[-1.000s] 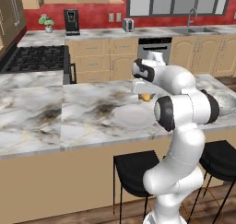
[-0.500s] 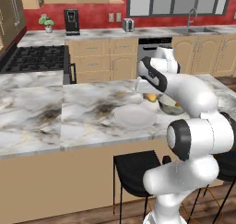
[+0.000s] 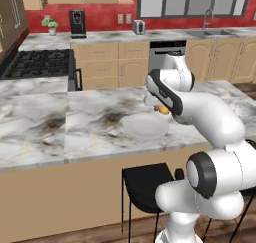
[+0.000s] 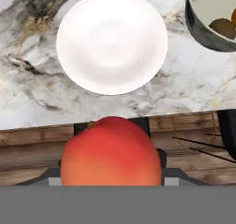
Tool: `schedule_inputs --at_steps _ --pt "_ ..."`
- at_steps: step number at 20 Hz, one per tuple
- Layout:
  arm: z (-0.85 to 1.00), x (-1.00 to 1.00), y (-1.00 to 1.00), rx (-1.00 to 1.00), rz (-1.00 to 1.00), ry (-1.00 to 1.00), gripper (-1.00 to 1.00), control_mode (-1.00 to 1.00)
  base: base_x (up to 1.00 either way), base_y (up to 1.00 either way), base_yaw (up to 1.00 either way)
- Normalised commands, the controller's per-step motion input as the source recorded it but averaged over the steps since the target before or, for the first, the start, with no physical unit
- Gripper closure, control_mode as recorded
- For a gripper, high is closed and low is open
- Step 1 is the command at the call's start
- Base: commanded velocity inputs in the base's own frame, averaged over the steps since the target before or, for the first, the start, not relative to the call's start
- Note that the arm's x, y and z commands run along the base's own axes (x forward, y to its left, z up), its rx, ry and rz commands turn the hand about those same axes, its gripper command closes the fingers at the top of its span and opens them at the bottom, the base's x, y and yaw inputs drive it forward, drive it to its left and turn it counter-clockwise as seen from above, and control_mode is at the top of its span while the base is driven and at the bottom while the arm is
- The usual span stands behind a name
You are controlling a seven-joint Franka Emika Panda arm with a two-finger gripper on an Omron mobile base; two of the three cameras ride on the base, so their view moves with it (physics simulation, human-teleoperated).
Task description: Take the fruits from the plate on the dining counter and place two fruits in each bowl.
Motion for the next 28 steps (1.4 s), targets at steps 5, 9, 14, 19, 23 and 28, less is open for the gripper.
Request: schedule_inputs --at_steps 5,9,14,19,23,28 --pt "0.00 0.00 0.00 0.00 0.00 0.00 1.00 1.00 -0.19 -1.00 0.00" --pt "0.00 0.00 0.00 0.00 0.00 0.00 1.00 1.00 0.00 -1.00 0.00" --pt "0.00 0.00 0.00 0.00 0.00 0.00 1.00 1.00 0.00 -1.00 0.00" --pt "0.00 0.00 0.00 0.00 0.00 0.00 1.00 1.00 0.16 -0.69 0.00" --pt "0.00 0.00 0.00 0.00 0.00 0.00 1.00 1.00 0.42 0.02 0.00" --pt "0.00 0.00 0.00 0.00 0.00 0.00 1.00 1.00 0.25 0.37 0.00"
